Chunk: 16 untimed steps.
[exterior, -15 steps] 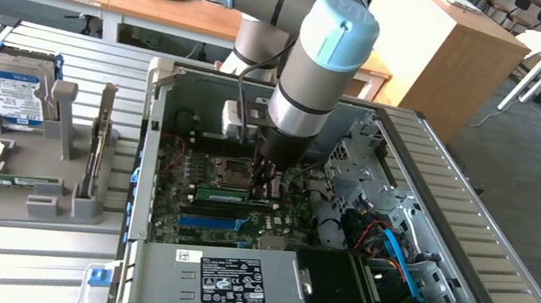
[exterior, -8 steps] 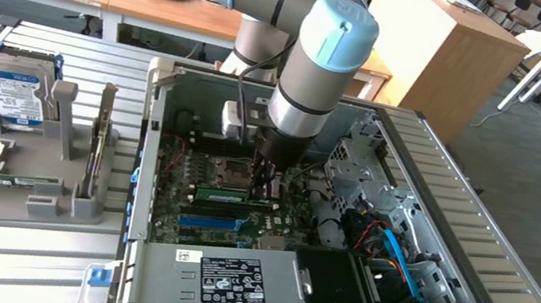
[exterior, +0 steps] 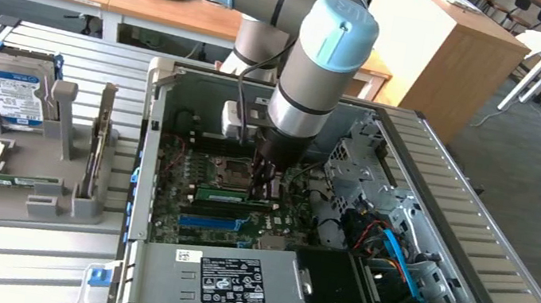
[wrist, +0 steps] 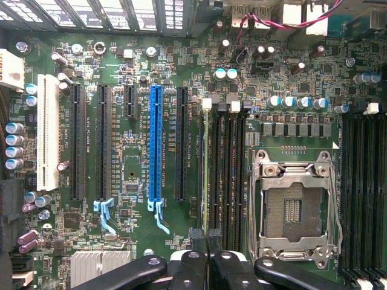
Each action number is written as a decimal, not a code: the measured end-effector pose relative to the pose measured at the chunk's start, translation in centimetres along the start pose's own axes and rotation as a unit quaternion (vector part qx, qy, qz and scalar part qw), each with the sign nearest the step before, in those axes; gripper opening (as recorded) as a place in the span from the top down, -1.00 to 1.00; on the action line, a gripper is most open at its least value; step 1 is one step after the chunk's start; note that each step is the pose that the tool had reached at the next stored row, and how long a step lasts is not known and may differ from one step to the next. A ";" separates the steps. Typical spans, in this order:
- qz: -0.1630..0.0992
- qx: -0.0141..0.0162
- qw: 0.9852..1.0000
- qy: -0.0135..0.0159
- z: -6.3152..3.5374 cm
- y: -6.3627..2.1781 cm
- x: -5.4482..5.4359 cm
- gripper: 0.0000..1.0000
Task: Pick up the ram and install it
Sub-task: 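Insert the ram into the slot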
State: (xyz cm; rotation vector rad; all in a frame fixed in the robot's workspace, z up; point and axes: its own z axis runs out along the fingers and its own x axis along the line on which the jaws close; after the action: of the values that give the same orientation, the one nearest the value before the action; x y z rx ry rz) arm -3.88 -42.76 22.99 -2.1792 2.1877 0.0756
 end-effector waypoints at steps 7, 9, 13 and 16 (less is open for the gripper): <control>0.000 0.000 1.000 0.000 0.00 0.06 0.0 0.76; 0.000 0.000 1.000 0.000 0.01 0.07 0.0 0.76; 0.000 0.000 1.000 0.000 0.07 0.08 0.0 0.76; 0.000 0.000 1.000 0.000 0.16 0.08 0.0 0.76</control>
State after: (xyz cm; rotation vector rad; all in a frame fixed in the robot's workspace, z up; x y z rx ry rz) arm -3.95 -42.76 22.83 -2.1792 2.1877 0.0757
